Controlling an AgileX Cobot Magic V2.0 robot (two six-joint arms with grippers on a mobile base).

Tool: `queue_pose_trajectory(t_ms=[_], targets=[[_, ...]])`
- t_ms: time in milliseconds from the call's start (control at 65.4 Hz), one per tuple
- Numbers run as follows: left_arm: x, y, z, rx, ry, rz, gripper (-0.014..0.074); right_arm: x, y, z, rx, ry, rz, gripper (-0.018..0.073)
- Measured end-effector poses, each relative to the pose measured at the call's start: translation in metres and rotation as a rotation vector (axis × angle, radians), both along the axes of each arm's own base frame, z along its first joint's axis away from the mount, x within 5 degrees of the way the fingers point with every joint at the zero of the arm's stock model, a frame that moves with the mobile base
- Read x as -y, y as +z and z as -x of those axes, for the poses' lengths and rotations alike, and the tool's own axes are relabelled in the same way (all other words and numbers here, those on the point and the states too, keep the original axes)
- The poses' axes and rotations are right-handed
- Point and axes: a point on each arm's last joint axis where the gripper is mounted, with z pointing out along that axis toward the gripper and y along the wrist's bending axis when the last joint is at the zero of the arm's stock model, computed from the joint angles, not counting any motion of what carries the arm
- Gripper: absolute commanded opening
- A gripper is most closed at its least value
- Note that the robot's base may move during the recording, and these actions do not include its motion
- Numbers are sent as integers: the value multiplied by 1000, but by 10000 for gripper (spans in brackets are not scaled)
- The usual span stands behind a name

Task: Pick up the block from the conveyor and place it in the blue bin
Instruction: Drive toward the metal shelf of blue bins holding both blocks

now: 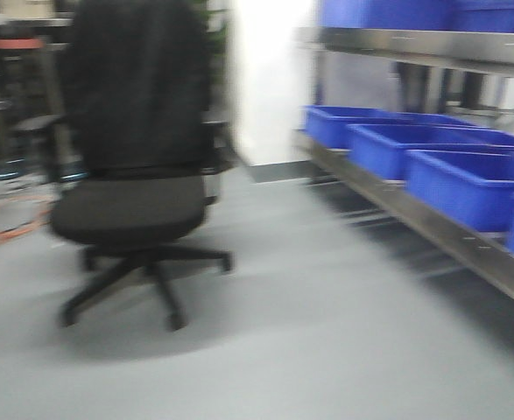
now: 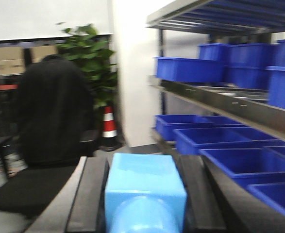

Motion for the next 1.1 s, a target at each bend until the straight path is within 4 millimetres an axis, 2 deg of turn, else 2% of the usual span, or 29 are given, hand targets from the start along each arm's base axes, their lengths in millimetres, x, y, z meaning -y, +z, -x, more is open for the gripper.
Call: queue_pose_trajectory(t_ms=[1100], targets=[[0, 0, 0, 0, 0, 0, -111, 0, 0, 0, 2, 0, 0, -162]])
